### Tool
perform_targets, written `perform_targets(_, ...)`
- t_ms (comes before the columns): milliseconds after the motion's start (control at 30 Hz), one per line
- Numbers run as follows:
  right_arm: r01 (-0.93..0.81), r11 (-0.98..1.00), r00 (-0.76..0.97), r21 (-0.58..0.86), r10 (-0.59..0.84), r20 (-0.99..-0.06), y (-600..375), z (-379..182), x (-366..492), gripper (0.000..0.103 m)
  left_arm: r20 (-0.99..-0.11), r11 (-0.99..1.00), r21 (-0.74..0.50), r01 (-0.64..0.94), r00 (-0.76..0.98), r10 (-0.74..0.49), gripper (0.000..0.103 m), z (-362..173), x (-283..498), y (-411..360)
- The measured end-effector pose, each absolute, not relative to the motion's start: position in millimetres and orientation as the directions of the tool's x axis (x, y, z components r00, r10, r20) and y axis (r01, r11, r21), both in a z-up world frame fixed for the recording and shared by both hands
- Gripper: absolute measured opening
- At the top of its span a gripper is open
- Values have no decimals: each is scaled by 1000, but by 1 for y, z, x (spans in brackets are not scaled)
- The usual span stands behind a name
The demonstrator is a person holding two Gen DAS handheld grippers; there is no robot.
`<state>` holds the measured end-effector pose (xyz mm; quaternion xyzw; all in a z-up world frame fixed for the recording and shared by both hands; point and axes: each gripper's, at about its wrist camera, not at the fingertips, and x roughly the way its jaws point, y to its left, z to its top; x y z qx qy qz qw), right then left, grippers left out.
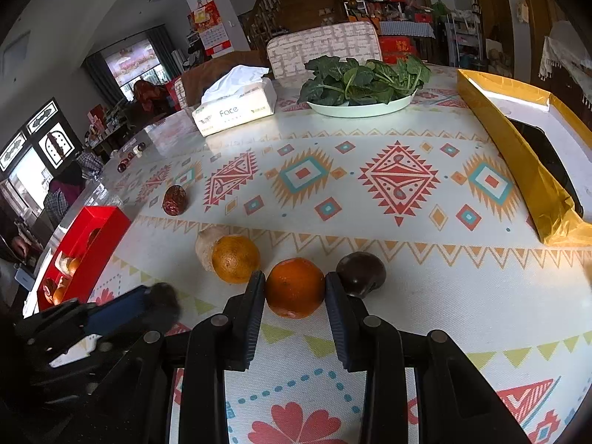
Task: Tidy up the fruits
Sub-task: 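Grasp a dark plum with the left tool while the right tool grasps an orange, then carry the plum into the red tray with the left tool while the right tool releases its orange there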
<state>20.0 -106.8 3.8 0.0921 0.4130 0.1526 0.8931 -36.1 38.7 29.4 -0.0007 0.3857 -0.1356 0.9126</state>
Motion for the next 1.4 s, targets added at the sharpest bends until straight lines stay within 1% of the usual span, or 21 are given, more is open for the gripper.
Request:
perform_targets(200, -187, 941, 623, 282, 336, -706, -108, 5, 18, 36, -681, 969, -91, 229, 695, -228, 25, 39, -54, 49)
perform_targets(400, -172, 952, 642, 253, 304, -704, -107, 7, 14, 36, -665, 974, -125, 189, 713, -224, 25, 46, -71, 71)
perform_targets(700, -136, 967, 667, 215, 250, -702, -105, 11, 1, 36, -644, 993, -95, 70, 756, -115, 25, 58, -95, 117)
perform_targets(1100, -286, 943, 687, 169, 325, -649, -43, 55, -34, 36, -631, 995, -100, 17, 772, -77, 25, 61, -109, 149)
perform_targets(1400, -382, 910, 648, 163, 389, -655, 11, 63, -36, 36, -629, 993, -120, -11, 774, -68, 25, 61, -112, 177)
